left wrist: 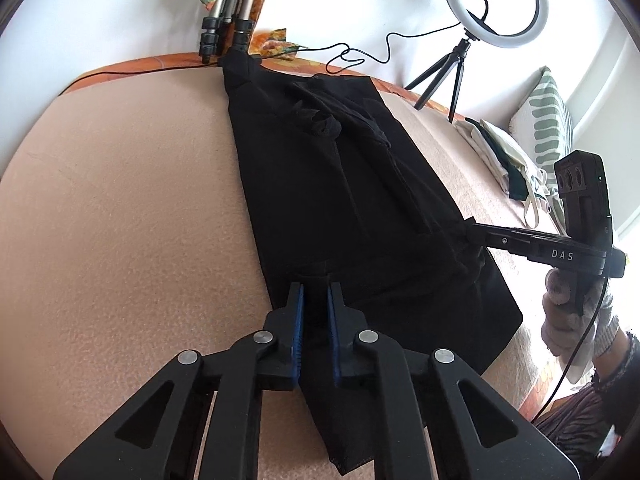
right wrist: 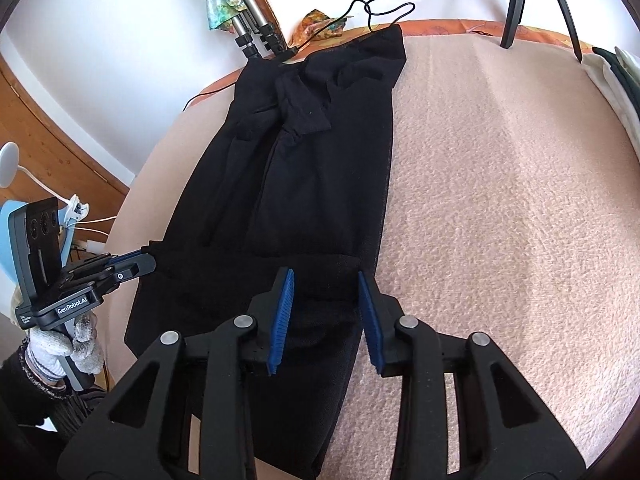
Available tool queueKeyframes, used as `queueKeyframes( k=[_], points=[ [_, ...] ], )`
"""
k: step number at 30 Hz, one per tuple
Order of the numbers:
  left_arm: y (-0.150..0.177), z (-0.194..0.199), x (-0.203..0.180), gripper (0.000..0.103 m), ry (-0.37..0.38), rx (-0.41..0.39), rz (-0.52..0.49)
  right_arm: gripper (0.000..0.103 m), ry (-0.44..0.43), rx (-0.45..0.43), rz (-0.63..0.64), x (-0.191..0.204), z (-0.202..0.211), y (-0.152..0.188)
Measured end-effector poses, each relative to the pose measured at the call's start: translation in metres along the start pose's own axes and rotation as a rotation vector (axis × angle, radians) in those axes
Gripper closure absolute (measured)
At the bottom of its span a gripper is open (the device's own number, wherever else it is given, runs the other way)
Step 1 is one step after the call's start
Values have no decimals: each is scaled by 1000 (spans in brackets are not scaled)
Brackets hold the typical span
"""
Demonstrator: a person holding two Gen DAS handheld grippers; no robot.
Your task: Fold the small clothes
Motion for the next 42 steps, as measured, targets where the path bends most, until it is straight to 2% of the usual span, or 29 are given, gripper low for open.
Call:
queueKeyframes(
  k=[1, 4, 11, 15, 16, 18, 21, 23, 25, 26, 31, 36, 42],
  points=[
    [-1, 1, -1, 97, -2, -10, -3, 81, -3, -4, -2, 0, 0, -1],
    [-2, 2, -2, 98, -4, -25, -11, 93, -19, -11, -16, -1, 1, -2],
    [-12, 12, -1, 99, -2, -94, -4, 96, 27, -30, -9, -4, 8, -4],
    [-10, 2, 1, 98, -21, -63, -13, 96, 50, 6, -5, -7, -1, -2],
    [-10, 0, 1, 96, -34, -56, -17, 96, 62, 16, -5, -8, -3, -1],
    [-8, -1, 2, 92, -68, -50, -22, 92, 85, 21, 14, -9, -4, -1],
    [-12, 6, 7, 89, -90, -73, -3, 79, 156, 21, 40, -13, 1, -2],
    [-17, 13, 9, 81, -90, -96, 10, 78, 143, 6, 17, -16, 6, -3],
    [-22, 21, 11, 62, -88, -122, 22, 78, 135, -12, 6, -18, 10, -6],
    [-25, 25, 12, 59, -88, -139, 28, 78, 132, -23, 2, -18, 13, -8],
    [-44, 42, 19, 55, -59, -175, 78, 77, 98, -59, -7, -18, 25, -20],
    [-76, 44, 27, 52, -54, -165, 78, 62, 89, -111, -9, -26, 41, -41],
    [-119, 33, 31, 52, -48, -155, 54, 62, 72, -125, -15, -53, 44, -78]
  ],
)
Point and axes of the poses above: each gripper's, at about its wrist camera, not at the fingertips, and z roughly against the way its jaws point, x to its left, y to its underside, the point moved 7 cm from there along -z, roughly the way its jaws point, and after that the axes turned 14 degrees about z, right-handed, at the moved point
